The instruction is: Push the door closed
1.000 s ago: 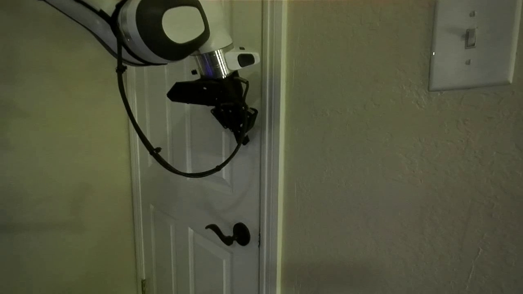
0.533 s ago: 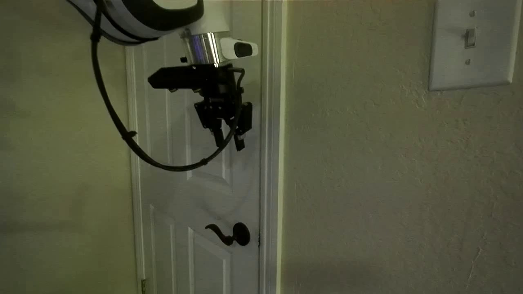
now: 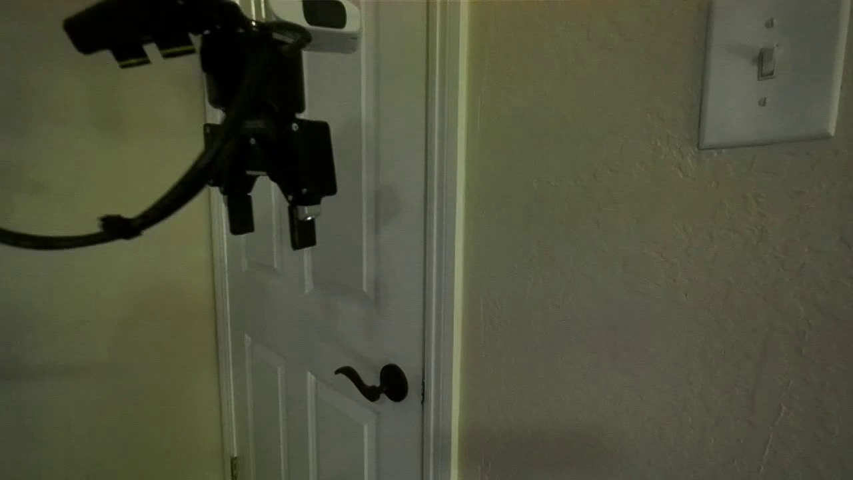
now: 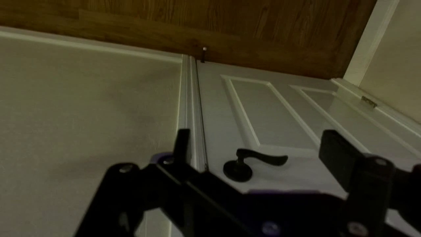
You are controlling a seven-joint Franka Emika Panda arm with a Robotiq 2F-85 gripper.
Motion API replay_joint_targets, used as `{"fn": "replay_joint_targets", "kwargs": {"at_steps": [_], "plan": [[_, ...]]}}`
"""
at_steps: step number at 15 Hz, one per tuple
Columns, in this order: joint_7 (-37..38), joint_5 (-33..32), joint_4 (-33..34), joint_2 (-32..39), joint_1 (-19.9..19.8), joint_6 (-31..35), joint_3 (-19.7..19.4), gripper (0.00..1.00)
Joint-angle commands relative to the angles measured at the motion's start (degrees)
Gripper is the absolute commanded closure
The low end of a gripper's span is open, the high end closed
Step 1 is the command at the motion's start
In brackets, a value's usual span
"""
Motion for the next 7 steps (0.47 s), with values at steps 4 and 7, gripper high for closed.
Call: {"fn": "replay_joint_targets", "kwargs": {"at_steps": [4,7], "plan": [[0.08,-0.46,-4.44,-3.99,0.75,-0.88,-1.20,0.00],[0.08,-0.46,-4.69,-4.03,0.75,-0.87,-1.21,0.00]]}}
